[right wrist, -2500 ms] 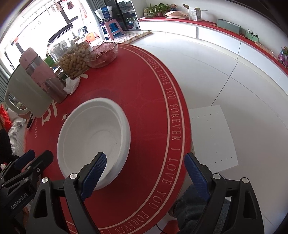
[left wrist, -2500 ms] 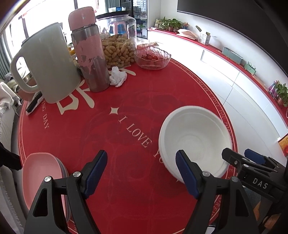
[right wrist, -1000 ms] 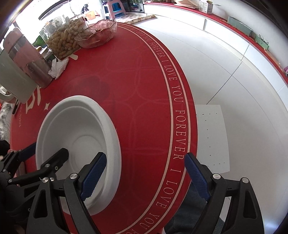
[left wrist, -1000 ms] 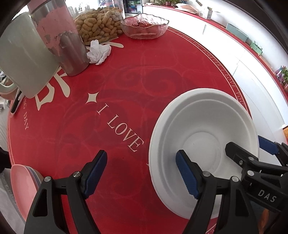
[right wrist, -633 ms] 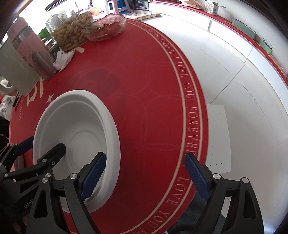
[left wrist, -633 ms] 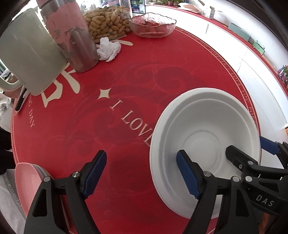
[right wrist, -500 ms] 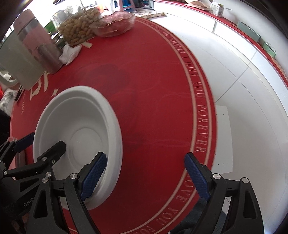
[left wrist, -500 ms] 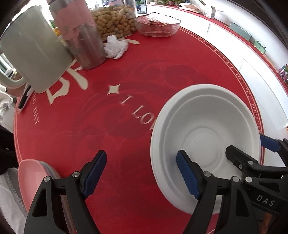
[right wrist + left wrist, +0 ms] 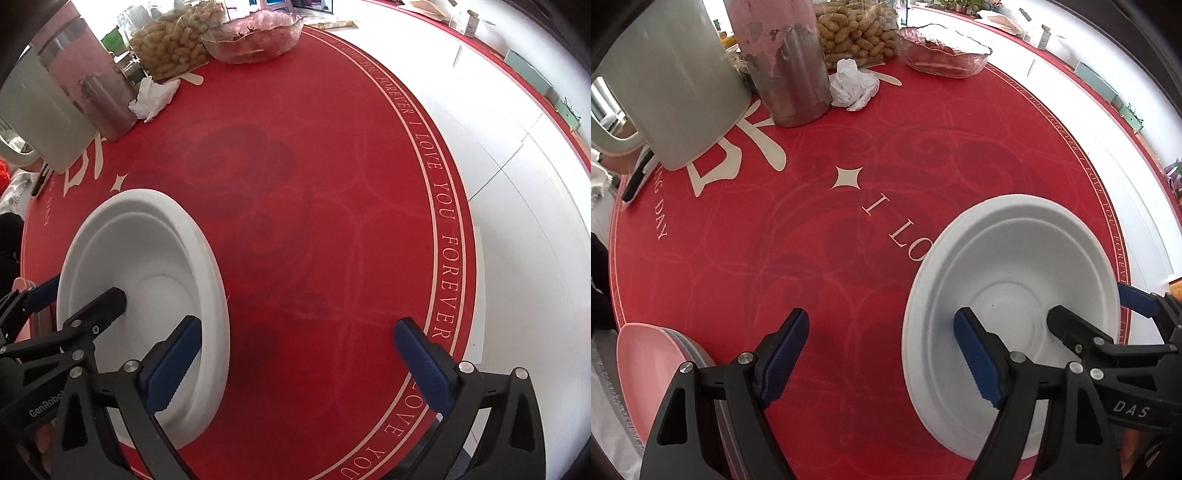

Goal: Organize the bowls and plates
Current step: 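Close the left gripper on the stack rim while the right gripper grips it too, then lift the bowl stack with both grippers and carry it toward the pink plates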

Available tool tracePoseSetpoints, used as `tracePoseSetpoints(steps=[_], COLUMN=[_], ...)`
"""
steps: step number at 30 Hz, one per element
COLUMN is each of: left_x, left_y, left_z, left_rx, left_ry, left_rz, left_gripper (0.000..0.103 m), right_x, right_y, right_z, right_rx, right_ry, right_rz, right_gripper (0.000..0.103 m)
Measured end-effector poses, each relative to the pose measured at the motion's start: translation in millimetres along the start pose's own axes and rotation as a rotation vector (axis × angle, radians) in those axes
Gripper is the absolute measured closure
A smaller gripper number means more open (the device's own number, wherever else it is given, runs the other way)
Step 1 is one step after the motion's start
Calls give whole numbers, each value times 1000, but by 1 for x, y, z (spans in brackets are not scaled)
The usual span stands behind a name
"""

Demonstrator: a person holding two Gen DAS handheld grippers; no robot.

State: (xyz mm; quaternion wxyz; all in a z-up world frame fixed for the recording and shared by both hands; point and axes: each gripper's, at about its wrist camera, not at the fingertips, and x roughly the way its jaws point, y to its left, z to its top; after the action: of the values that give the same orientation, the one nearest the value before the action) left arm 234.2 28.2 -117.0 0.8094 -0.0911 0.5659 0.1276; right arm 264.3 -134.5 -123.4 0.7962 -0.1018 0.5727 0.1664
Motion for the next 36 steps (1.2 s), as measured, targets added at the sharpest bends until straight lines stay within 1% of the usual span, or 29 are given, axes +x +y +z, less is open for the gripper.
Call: tracePoseSetpoints(steps=[6, 8, 9, 10, 11, 13, 14, 16, 17, 18, 21, 28, 33, 36], left_x=[0, 0, -1, -2, -3, -5, -5, -6, -7, -8, -13, -22, -34, -38], left_y=[0, -1, -2, -5, -8, -15, -17, -20, -21, -21, -21, -15, -3, 0], left_z=[-2, -2, -2, -2, -2, -2, -3, -5, -8, -11, -23, -58, -89, -104], left_rx=[-8, -10, -5, 4, 18, 45, 51, 67, 79, 86, 98, 101, 72, 59], left_ry=[-4, -3, -5, -6, -8, -10, -8, -15, -19, -23, -30, -57, -76, -108], left_rz=[-6, -26, -40, -52, -64, -89, -98, -91, -90, -89, -84, -72, -70, -64], left_gripper=[22, 30, 37, 46, 51, 71, 71, 71, 71, 71, 71, 71, 71, 72], right_x=[-2, -2, -3, -8, -10, -14, -14, -16, -17, -17, -18, -26, -35, -38], right_y=[-2, 0, 2, 1, 6, 18, 22, 28, 29, 30, 34, 47, 54, 59], right_z=[-6, -5, -6, -11, -11, -12, -13, -16, -18, -21, -27, -58, -78, -88], right_rx=[10, 16, 15, 7, -8, -35, -44, -45, -37, -19, -22, -45, -60, -75], right_ry=[-37, -43, -49, -56, -62, -64, -65, -68, -65, -59, -48, -38, -39, -58], right_rz=[-3, -4, -3, 1, 9, 27, 33, 67, 90, 96, 100, 113, 124, 123], right_gripper=[0, 0, 1, 8, 12, 32, 37, 64, 70, 73, 73, 73, 73, 73])
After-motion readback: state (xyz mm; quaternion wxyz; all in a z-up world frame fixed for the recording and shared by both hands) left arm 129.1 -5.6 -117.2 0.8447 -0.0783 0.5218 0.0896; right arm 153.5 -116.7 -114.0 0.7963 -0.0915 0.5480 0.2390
